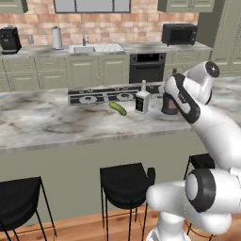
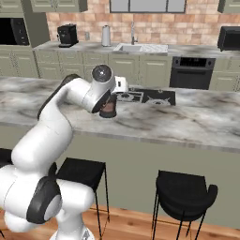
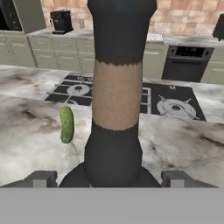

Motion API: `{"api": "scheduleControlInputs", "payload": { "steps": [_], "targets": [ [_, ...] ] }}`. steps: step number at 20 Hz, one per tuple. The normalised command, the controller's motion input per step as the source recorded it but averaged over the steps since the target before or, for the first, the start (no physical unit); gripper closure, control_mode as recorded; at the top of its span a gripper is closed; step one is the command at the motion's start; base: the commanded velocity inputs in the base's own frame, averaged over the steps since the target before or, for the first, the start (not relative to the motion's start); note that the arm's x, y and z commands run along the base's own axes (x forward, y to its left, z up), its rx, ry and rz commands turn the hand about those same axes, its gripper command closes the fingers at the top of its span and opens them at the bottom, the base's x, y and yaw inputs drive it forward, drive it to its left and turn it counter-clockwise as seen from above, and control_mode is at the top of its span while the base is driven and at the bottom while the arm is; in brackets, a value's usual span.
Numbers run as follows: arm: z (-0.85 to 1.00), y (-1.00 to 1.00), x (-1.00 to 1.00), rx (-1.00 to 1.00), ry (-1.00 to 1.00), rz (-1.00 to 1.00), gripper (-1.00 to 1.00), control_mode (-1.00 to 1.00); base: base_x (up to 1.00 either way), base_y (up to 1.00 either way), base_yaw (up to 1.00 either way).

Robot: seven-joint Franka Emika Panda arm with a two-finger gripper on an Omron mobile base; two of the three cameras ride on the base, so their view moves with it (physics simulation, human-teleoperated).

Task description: Place the liquors on the top shelf of the fridge to keep them out of children's reach, and place the cucumber on lower shelves for easy access.

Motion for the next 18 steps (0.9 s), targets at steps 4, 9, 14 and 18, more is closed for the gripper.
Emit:
{"api": "scheduleControlInputs", "payload": {
  "steps": [4,9,14,18],
  "targets": [
    [0.42,0.03,-1.0,-0.03,0.0,-0.02,1.0,-1.0,0.0,0.0,0.0],
    [0.1,0.0,-1.0,0.02,0.0,-0.1,1.0,-1.0,0.0,0.0,0.0],
    [0.0,0.29,-0.96,0.03,-0.04,-0.14,1.0,-1.0,0.0,0.0,0.0],
    [0.02,0.34,-0.79,0.0,-0.02,-0.14,1.0,-1.0,0.0,0.0,0.0]
  ]
}}
